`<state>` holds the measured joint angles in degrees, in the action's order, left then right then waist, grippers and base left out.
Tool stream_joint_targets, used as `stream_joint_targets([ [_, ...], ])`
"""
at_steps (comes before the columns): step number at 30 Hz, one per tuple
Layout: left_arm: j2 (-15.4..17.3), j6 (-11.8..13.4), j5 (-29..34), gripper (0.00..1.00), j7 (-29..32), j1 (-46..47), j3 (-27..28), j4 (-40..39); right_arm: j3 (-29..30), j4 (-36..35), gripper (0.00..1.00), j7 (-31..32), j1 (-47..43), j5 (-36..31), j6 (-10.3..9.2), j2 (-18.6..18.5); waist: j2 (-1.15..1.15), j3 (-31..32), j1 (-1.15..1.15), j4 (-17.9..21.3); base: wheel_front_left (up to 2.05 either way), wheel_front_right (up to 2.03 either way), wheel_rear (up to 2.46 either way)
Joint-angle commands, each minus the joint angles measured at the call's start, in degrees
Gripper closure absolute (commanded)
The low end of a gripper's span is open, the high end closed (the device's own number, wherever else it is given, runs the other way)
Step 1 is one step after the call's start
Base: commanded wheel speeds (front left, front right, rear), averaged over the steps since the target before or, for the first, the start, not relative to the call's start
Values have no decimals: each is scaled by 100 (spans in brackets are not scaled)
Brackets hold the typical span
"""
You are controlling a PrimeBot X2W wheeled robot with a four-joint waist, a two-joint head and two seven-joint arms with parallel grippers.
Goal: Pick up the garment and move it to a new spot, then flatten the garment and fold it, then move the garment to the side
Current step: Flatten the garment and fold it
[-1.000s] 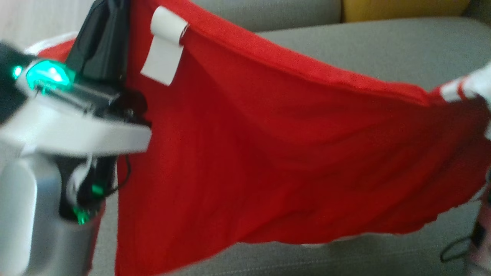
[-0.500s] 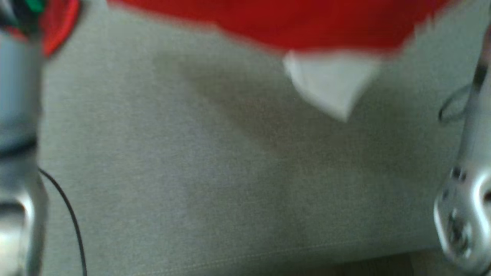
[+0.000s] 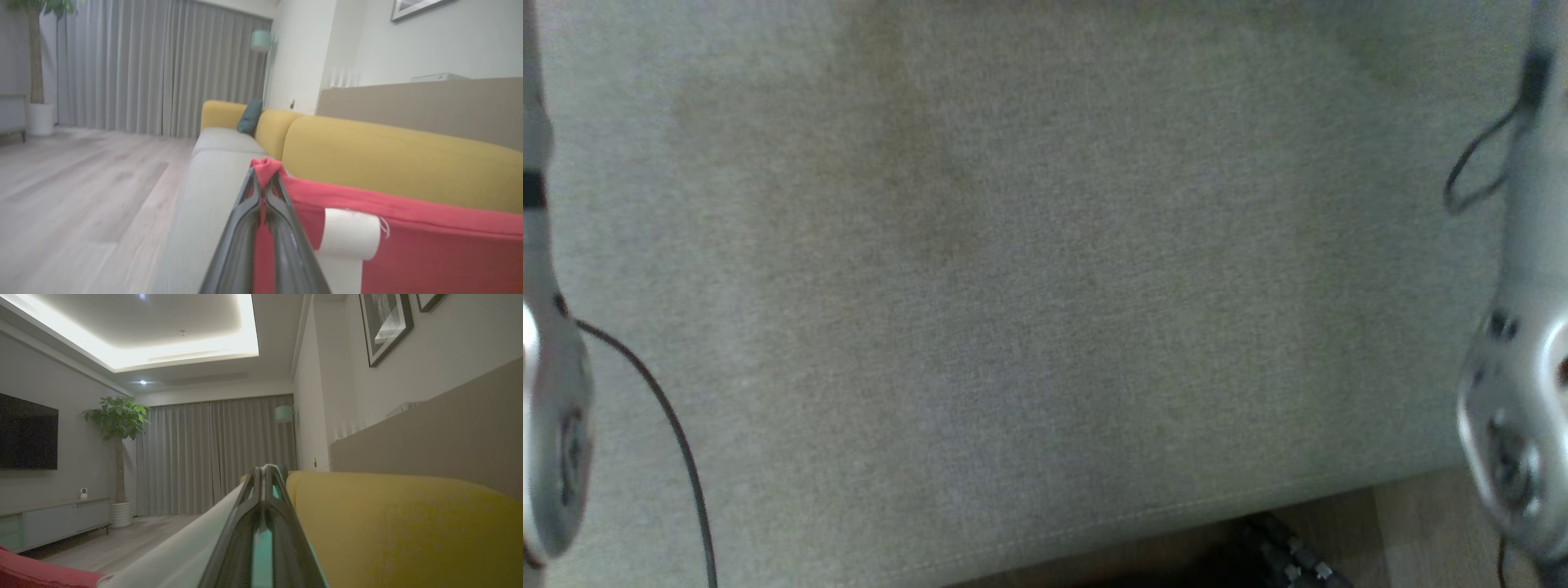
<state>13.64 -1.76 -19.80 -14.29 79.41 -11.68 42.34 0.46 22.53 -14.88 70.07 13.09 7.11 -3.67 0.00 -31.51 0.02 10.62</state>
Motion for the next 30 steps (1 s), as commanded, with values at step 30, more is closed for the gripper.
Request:
stream_joint_targets([
  [30, -685, -539, -617, 100, -71, -5730, 986, -2873, 610, -2838, 100, -11, -5925, 695, 37, 80, 0, 1555, -2, -616, 0, 0, 0],
])
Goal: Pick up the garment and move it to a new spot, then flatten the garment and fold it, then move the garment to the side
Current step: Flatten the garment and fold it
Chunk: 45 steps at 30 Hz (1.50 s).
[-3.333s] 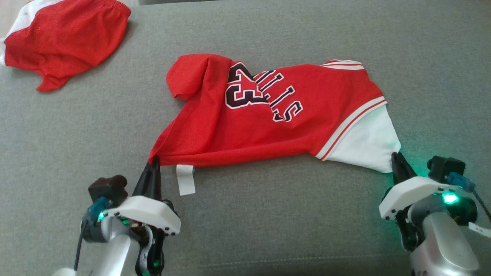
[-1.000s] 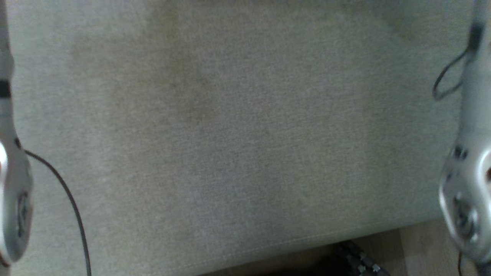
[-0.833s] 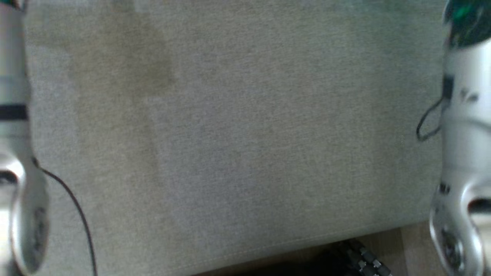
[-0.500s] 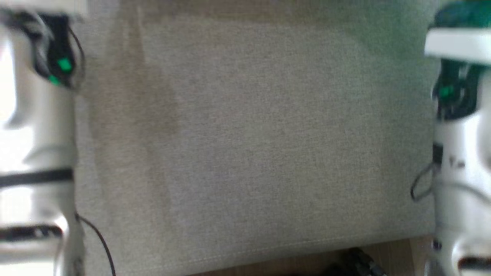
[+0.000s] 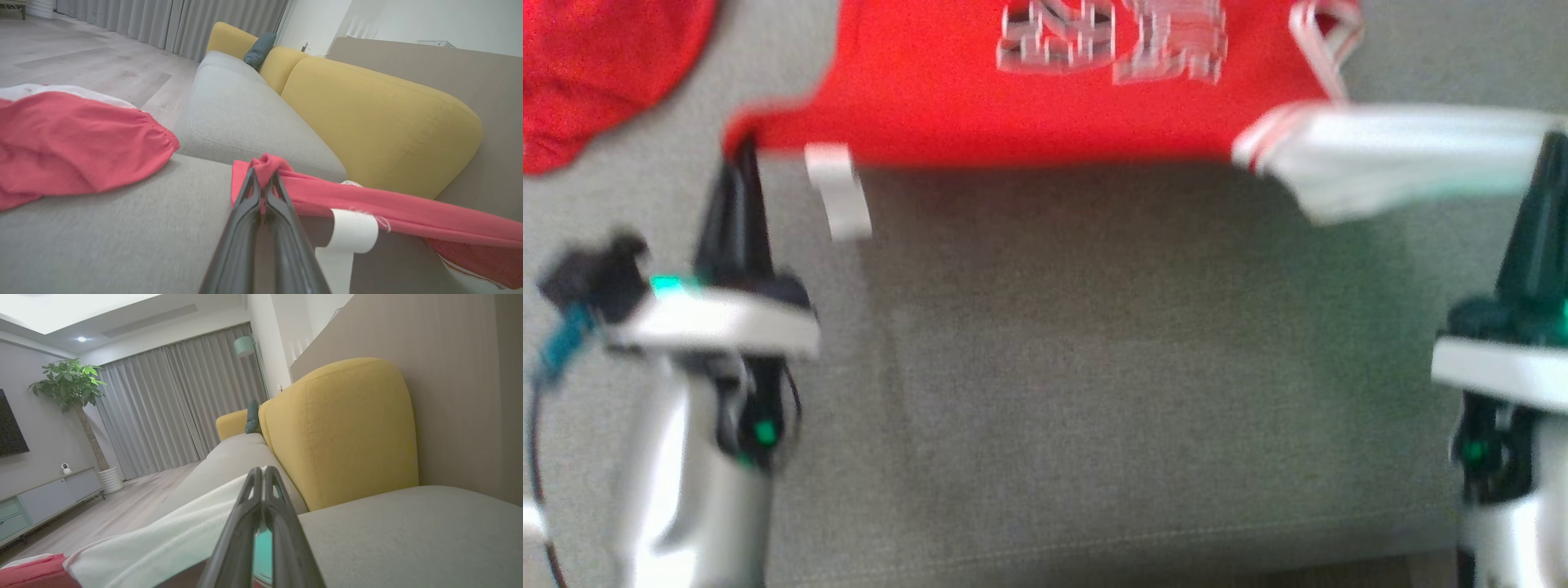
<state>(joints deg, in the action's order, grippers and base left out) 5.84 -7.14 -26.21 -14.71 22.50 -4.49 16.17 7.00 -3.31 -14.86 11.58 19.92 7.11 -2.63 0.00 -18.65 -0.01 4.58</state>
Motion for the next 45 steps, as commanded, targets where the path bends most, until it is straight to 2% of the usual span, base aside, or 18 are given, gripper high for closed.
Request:
stream_joint_targets([
  [1, 52, 16, 31, 100, -29, -271, 287, -374, -36, -310, 100, -14, -264, 18, 37, -25, 0, 350, 1, -16, 0, 0, 0],
  [8, -155, 173, 153, 100, -29, -1784, 301, -1237, -94, -653, 100, -14, -1422, 13, 37, -25, 0, 793, 1, 17, 0, 0, 0],
  [14, -221, 351, 186, 100, -29, -2636, 230, -1891, -117, -908, 100, 49, -2070, 42, 37, -25, 0, 924, 1, 17, 0, 0, 0],
  [18, -245, 519, 186, 100, -27, -3148, 182, -2377, -131, -989, 100, 128, -2391, 109, 37, -25, 0, 924, 1, 20, 0, 0, 0],
  [22, -253, 598, 155, 100, 90, -3394, 74, -2466, -239, -745, 100, 176, -2417, 166, 37, -25, 0, 882, 1, -9, 0, 0, 0],
  [33, -261, 471, 63, 100, 138, -2658, -153, -1390, -492, 469, 100, 98, -1675, 92, 37, -25, 0, 672, 1, -88, 0, 0, 0],
  [39, -246, 421, 30, 100, 168, -1728, -172, -745, -471, 917, 100, 54, -905, -16, 37, -25, 0, 495, 1, -103, 0, 0, 0],
  [45, -199, 379, 46, 100, 240, -686, -195, 263, -474, 1804, 100, 56, 19, -158, 37, -25, 0, 253, 1, -97, 0, 0, 0],
])
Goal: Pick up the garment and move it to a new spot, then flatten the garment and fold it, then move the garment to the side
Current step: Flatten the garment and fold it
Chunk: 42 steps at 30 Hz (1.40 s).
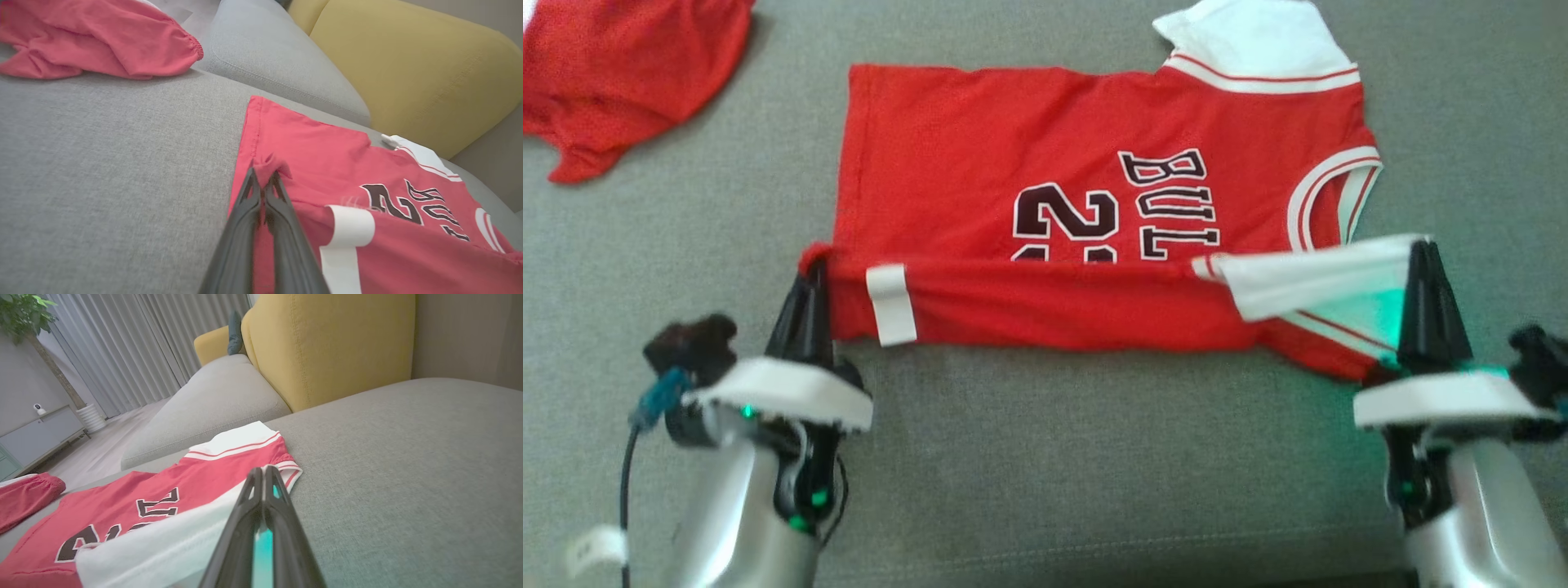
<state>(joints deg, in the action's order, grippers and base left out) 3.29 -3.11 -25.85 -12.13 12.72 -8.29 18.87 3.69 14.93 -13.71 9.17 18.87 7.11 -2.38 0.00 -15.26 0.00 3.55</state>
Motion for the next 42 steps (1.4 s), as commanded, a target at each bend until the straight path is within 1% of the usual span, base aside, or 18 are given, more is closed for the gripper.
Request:
stream_joint_targets([
  [1, 55, -26, 11, 100, -17, 438, 179, 162, -149, 143, 100, -61, 405, -67, 37, -50, 0, -130, 0, 9, 0, 0, 0],
  [6, 59, -81, 55, 100, -104, 1034, 135, 820, -186, 853, 100, -82, 1028, -136, 37, -50, 0, -305, 0, 13, 0, 0, 0],
  [9, 57, -93, 84, 100, -148, 1191, 122, 1018, -184, 1125, 100, -88, 1228, -177, 37, -50, 0, -338, 0, 14, 0, 0, 0],
  [10, 55, -99, 94, 73, -168, 1250, 116, 1094, -191, 1271, 100, -81, 1320, -181, 37, -50, 0, -345, 0, 16, 0, 0, 0],
  [11, 50, -111, 91, 45, -186, 1294, 105, 1154, -183, 1390, 77, -85, 1421, -183, 37, -50, 0, -348, 0, 14, 0, 0, 0],
  [12, 44, -129, 89, 0, -202, 1324, 86, 1195, -171, 1481, 47, -91, 1521, -192, 37, -50, 0, -348, 0, 9, 0, 0, 0],
  [13, 39, -145, 85, 0, -215, 1340, 69, 1225, -169, 1569, 0, -96, 1611, -206, 37, -50, 0, -344, 0, 2, 0, 0, 0],
  [19, 23, -223, 65, 0, -265, 1187, 20, 1155, -212, 1928, 0, -107, 2014, -227, 37, -50, 0, -217, 0, -53, 0, 0, 0],
  [24, 39, -262, 21, 0, -276, 825, 31, 828, -59, 1840, 0, -116, 2074, -396, 37, -50, 0, -69, 0, -116, 0, 0, 0],
  [27, 96, -236, -54, 0, -154, 531, 60, 661, 23, 1557, 0, -121, 1924, -468, 37, -50, 0, 16, 0, -140, 0, 0, 0],
  [33, 277, -31, -207, 0, 555, 103, 126, 411, 27, 790, 0, -121, 1345, -508, 37, -50, 0, 86, 0, -107, 0, 0, 0],
  [38, 306, 138, -456, 0, 1066, 47, 249, 226, -101, 141, 0, 32, 800, -427, 37, -50, 0, 19, 0, 87, 0, 0, 0],
  [42, 334, 212, -582, 0, 1313, 99, 307, 206, -129, -147, 0, 175, 543, -438, 37, -50, 0, -63, 0, 251, 0, 0, 0],
])
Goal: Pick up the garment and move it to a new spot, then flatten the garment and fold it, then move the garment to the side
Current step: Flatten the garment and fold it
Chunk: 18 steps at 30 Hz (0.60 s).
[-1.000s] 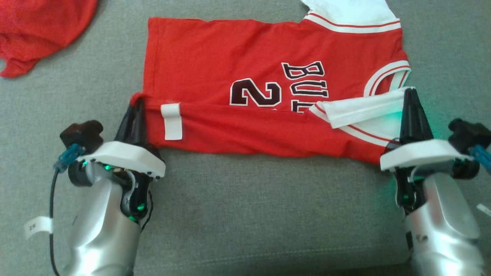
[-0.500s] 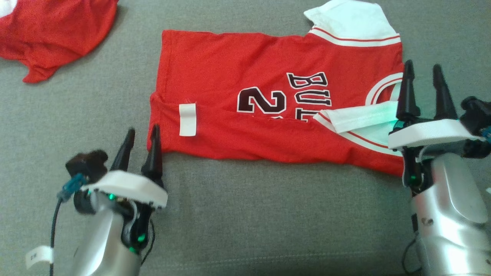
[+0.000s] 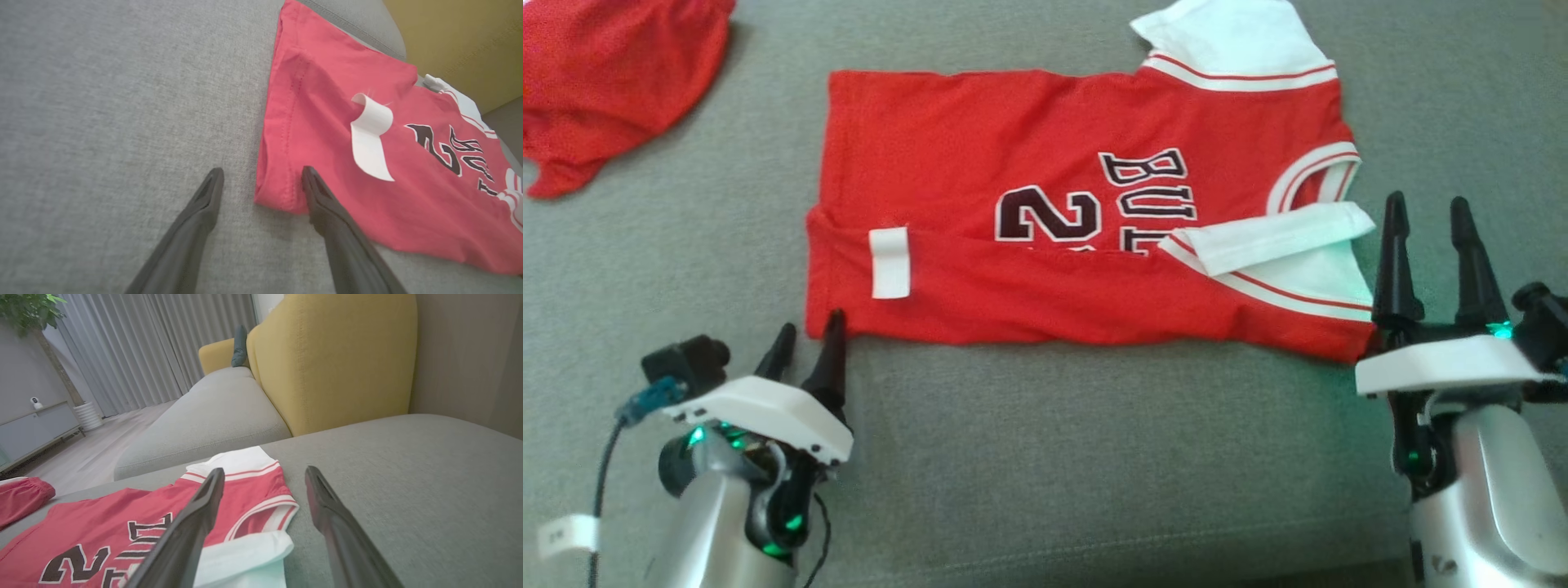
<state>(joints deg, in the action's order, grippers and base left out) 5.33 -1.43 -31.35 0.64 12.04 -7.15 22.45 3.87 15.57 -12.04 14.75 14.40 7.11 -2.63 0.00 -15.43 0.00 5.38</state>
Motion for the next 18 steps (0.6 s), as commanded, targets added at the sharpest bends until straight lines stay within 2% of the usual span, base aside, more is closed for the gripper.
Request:
stream_joint_targets([
  [1, 129, 66, -68, 0, 106, 171, 206, -151, -147, -273, 0, 40, -73, 5, 37, -25, 0, -62, 0, 106, 0, 0, 0],
  [3, 143, 96, -98, 0, 208, 172, 206, -174, -122, -369, 0, 115, -193, -23, 37, -25, 0, -88, 0, 164, 0, 0, 0],
  [4, 151, 106, -110, 9, 233, 172, 210, -190, -112, -407, 0, 158, -253, -32, 37, -25, 0, -98, 0, 186, 0, 0, 0],
  [5, 159, 111, -122, 41, 257, 170, 211, -200, -103, -434, 0, 211, -314, -39, 37, -25, 0, -105, 0, 205, 0, 0, 0],
  [6, 162, 106, -137, 64, 289, 167, 205, -206, -94, -447, 0, 274, -376, -43, 37, -25, 0, -109, 0, 220, 0, 0, 0],
  [7, 163, 103, -152, 100, 314, 162, 198, -216, -84, -445, 0, 349, -440, -45, 37, -25, 0, -114, 0, 235, 0, 0, 0],
  [18, 214, 202, -264, 100, 214, -20, 346, -523, -173, 133, 0, 923, -708, 118, 37, -25, 0, -106, 0, 158, 0, 0, 0],
])
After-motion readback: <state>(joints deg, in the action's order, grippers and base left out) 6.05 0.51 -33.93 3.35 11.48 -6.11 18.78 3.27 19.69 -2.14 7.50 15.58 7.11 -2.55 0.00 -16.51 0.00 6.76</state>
